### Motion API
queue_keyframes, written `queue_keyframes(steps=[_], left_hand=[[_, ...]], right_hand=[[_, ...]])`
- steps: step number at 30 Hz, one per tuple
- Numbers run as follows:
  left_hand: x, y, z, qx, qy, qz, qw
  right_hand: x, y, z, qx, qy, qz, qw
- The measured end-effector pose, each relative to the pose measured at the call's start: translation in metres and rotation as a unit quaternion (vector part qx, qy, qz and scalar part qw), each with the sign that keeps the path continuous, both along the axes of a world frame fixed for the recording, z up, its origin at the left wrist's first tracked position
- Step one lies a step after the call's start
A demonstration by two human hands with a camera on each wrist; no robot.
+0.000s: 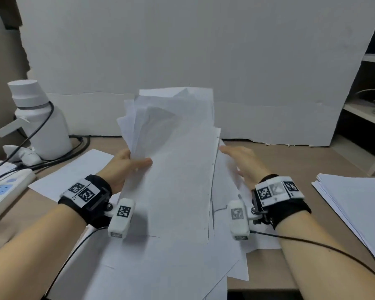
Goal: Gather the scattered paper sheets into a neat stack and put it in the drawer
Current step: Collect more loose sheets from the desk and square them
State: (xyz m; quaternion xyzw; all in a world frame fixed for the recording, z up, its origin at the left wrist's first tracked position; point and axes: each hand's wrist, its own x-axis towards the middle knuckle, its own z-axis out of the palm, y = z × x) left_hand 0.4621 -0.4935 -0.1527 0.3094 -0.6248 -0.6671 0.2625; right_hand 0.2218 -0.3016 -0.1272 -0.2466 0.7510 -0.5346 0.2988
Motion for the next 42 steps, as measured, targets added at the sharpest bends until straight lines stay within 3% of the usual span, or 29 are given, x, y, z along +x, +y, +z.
queue_keyframes(steps=[5,10,15,20,23,28,35,39,42], left_hand=[[-0.004,-0.003,0.025,-0.020,0.062,-0.050,0.997],[-0.021,0.002,0.031,-0.063,0.098,0.051,0.992],[-0.031,0.002,0.060,-0.164,0.143,0.120,0.969],[-0.042,0.009,0.102,-0.240,0.217,0.126,0.938],[-0.047,0.005,0.100,-0.246,0.180,0.114,0.946],[-0.041,-0.013,0.080,-0.205,0.165,0.111,0.958],[-0.035,-0.020,0.067,-0.240,0.075,0.062,0.966],[-0.039,-0.013,0.077,-0.209,0.146,0.114,0.960],[-0.041,-0.010,0.100,-0.199,0.208,0.141,0.947]], right_hand=[[-0.004,-0.016,0.037,-0.034,0.081,0.129,0.988],[-0.002,-0.024,0.037,0.038,0.079,0.224,0.971],[-0.007,-0.020,0.049,-0.138,0.154,0.107,0.972],[0.000,-0.031,0.090,-0.283,0.271,-0.009,0.920],[0.000,-0.042,0.095,-0.263,0.303,-0.031,0.916],[-0.012,-0.047,0.065,-0.141,0.232,0.010,0.962],[-0.008,-0.041,0.052,-0.167,0.201,0.074,0.962],[-0.002,-0.047,0.061,-0.205,0.245,0.018,0.947],[0.002,-0.051,0.079,-0.274,0.279,-0.034,0.920]])
